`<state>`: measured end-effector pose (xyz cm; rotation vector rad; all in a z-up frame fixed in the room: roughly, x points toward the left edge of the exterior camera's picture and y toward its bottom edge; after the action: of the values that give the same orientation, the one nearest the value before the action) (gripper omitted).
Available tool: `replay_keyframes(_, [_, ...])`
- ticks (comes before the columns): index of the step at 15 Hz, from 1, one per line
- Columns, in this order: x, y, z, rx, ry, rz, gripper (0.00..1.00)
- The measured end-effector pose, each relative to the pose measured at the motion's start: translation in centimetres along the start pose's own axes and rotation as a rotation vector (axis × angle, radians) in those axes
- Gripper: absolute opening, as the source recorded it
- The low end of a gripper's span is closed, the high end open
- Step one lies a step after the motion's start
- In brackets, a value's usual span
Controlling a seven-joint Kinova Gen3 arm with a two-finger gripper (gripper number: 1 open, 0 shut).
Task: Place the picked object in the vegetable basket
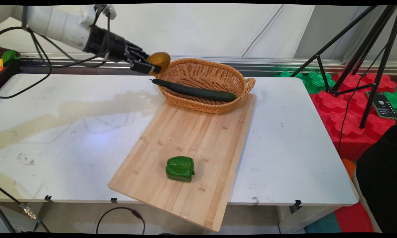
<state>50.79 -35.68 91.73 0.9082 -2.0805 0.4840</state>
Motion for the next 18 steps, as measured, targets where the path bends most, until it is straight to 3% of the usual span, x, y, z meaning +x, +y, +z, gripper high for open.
replay_keyframes(7, [1.3, -2.8, 6.1, 0.055, -0.029, 0.01, 0.0])
replay_keyframes(17, [1.8, -4.3, 13.5, 0.082, -0.113, 0.027, 0.0])
replay_keyframes(18, [1.8, -4.3, 13.9, 0.083, -0.116, 0.031, 1.0])
